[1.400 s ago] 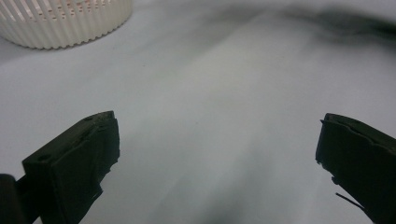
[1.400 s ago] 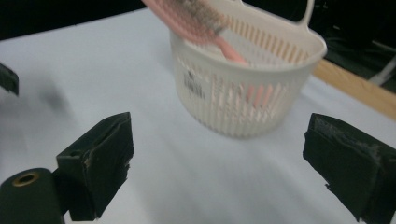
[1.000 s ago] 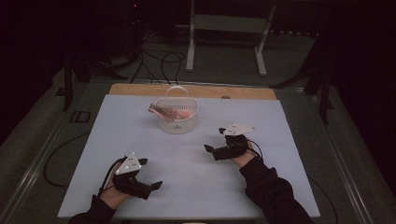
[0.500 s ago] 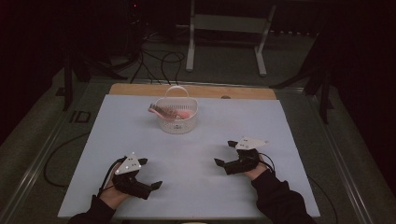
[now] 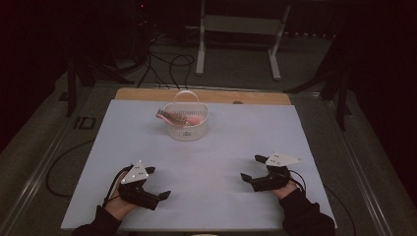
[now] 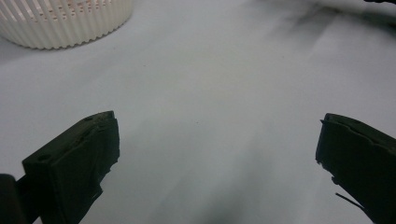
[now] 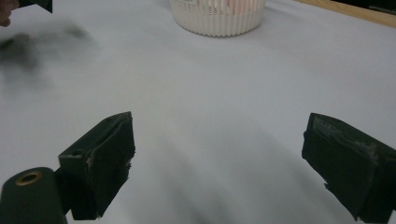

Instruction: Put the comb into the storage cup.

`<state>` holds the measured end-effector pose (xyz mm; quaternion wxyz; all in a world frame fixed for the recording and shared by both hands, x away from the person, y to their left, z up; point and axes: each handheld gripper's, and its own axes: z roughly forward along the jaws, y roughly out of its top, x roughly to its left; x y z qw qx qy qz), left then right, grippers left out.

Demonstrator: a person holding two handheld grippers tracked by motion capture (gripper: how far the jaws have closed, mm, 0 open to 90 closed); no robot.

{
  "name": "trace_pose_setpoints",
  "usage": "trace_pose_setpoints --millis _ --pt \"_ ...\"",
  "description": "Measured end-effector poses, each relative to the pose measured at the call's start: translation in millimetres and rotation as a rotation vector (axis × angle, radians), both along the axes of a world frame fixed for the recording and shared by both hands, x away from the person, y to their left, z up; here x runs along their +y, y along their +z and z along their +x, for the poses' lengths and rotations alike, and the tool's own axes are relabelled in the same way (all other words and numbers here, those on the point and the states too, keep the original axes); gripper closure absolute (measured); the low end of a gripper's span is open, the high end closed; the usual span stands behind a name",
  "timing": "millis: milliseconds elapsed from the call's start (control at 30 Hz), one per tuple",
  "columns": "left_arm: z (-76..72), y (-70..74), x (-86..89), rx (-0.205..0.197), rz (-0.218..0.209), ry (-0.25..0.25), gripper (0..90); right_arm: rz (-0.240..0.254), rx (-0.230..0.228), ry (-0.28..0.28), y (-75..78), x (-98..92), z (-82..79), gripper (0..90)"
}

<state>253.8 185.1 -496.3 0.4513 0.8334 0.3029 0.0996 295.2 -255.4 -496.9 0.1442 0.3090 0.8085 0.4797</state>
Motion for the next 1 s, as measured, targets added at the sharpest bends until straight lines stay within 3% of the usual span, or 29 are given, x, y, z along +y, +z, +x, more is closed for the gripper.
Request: trace_pose_setpoints --millis 267,533,1000 --pt "-0.1 -0.4 0.1 0.001 0.001 -0.001 0.2 -0.009 -0.001 -0.024 -4.9 -19.7 -9.2 9.3" --pt "0.2 -0.9 -0.5 0.003 0.004 -0.005 0.2 -0.027 0.027 -0.066 -12.6 -32.6 -20.6 9.5" --pt "-0.3 -2.0 -1.1 -0.002 0.015 -0.009 0.2 -0.039 0.023 -0.065 -19.7 -31.1 -18.3 9.5"
